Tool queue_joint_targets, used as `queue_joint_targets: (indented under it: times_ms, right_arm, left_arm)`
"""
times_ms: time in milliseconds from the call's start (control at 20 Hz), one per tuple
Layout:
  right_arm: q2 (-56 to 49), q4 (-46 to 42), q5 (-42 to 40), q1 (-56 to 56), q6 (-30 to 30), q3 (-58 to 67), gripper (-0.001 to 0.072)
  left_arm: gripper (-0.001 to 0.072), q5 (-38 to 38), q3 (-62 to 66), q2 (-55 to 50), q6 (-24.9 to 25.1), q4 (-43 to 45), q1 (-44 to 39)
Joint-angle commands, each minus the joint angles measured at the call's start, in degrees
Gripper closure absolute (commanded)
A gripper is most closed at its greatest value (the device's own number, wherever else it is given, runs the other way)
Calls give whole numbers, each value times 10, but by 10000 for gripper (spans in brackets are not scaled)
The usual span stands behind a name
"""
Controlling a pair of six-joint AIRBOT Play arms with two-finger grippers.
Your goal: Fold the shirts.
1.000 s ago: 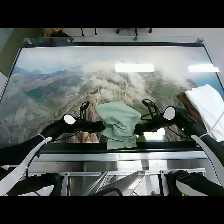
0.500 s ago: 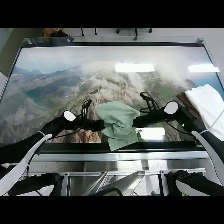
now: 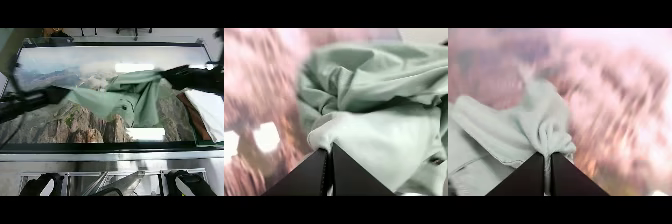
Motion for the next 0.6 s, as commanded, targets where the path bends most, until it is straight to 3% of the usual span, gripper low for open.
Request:
queue_joint_targets:
  times_ms: [0,150,400,550]
  right_arm:
    - [51,8,-35,-21,0,52,691]
    - [70,9,-64,-21,-2,62,692]
    - [72,-29,-89,-22,-3,60,690]
    - [14,-9,-29,-22,-2,30,690]
  left_arm:
    - [696,-55,85,95,-11,-3,91]
    - [696,-55,155,130,-8,11,144]
    - [695,-96,224,109,-10,134,219]
    - [694,-135,160,57,6,86,188]
